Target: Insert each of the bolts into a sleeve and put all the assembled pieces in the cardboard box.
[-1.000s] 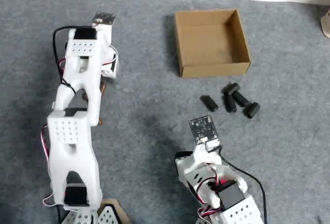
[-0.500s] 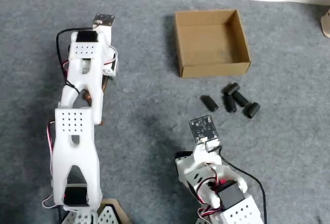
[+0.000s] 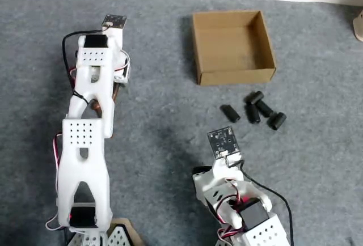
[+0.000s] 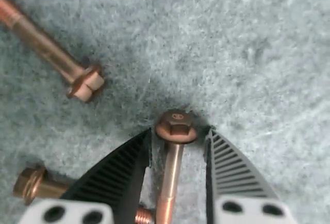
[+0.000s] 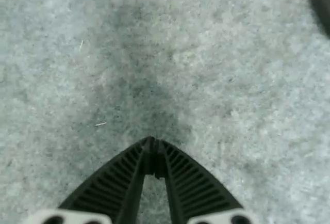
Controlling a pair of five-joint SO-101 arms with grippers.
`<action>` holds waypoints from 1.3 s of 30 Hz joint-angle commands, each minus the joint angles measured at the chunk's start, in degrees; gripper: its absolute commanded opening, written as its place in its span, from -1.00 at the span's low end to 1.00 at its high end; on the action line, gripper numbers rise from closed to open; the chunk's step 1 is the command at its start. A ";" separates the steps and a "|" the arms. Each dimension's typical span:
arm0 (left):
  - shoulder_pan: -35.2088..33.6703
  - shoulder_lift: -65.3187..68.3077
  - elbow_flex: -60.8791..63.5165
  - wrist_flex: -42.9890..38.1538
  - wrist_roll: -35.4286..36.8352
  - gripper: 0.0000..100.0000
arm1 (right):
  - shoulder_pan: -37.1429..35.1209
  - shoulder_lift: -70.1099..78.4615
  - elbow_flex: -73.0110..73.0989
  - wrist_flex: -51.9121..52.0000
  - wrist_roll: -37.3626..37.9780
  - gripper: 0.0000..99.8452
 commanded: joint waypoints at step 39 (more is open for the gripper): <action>0.22 0.66 -0.48 0.09 -0.18 -0.67 | 28.70 31.52 -25.19 -5.58 0.35 -0.99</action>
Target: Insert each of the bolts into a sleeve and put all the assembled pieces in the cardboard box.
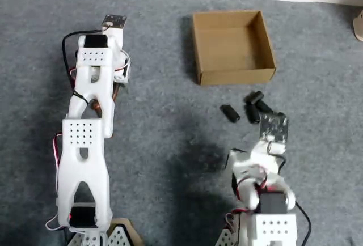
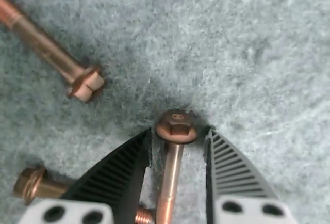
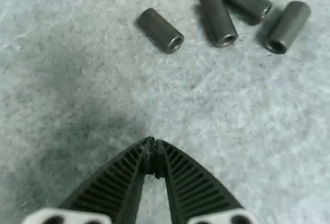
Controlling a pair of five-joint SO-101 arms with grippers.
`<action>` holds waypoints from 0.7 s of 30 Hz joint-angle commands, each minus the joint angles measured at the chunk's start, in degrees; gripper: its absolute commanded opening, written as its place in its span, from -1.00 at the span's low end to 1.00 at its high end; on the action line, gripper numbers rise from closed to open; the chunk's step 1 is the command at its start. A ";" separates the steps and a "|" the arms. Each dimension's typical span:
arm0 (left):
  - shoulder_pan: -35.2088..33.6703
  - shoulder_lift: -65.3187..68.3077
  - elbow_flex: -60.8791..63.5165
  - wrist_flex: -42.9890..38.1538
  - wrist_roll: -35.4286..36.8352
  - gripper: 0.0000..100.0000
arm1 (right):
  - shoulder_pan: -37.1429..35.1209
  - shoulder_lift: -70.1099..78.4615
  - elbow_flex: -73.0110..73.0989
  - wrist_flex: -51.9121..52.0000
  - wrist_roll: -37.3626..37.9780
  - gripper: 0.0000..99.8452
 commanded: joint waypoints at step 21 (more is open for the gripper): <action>0.31 2.42 -1.01 -0.26 -0.26 -0.67 | 0.75 50.33 -28.79 -13.41 26.73 -0.89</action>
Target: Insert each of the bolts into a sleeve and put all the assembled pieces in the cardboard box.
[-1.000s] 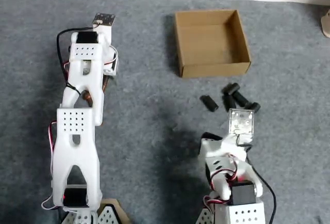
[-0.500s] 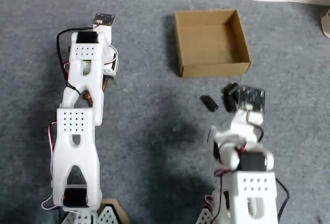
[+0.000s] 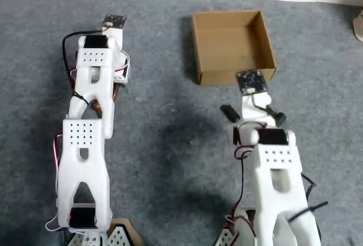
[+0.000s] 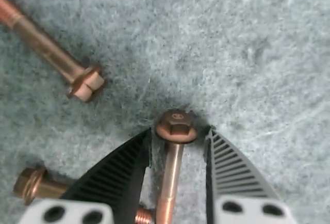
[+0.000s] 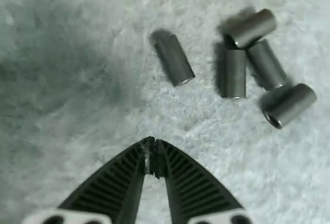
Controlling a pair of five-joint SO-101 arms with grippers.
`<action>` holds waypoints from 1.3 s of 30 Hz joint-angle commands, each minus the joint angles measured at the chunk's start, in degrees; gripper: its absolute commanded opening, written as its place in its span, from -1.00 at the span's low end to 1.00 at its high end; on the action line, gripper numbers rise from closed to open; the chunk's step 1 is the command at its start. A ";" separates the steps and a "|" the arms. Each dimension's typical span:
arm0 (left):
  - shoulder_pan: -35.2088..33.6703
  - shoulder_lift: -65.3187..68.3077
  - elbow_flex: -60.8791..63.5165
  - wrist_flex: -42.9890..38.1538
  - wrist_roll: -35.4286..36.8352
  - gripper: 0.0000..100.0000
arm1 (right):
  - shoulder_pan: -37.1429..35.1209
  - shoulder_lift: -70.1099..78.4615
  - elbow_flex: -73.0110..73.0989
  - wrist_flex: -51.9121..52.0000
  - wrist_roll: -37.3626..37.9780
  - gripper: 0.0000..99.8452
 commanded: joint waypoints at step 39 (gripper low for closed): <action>0.57 0.92 -0.04 -0.35 -0.26 -0.67 | -5.05 50.77 -40.66 0.04 13.98 -0.62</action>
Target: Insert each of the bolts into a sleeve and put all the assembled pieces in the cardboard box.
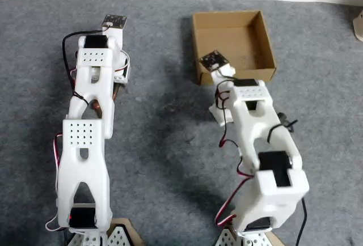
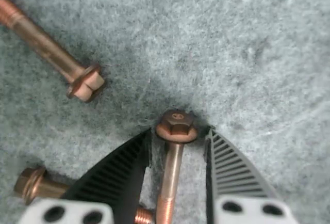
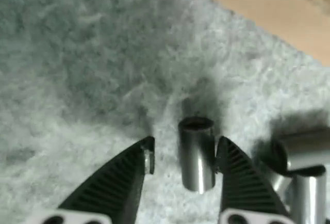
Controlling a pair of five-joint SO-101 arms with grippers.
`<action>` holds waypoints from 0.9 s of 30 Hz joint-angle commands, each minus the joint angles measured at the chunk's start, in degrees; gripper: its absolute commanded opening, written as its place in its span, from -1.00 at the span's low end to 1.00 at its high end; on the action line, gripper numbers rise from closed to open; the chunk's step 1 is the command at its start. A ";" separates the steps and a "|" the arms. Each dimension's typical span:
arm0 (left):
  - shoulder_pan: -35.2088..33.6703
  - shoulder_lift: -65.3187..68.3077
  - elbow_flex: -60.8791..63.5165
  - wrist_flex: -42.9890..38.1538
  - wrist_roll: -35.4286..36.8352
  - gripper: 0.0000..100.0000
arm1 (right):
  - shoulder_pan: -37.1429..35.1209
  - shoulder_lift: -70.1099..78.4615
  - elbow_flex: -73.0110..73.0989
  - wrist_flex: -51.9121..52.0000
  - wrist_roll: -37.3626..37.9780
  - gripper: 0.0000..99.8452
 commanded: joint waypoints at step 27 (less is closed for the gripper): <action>1.45 0.92 -0.04 0.18 -0.26 -0.96 | -0.31 12.53 -9.27 -0.48 -8.44 -0.99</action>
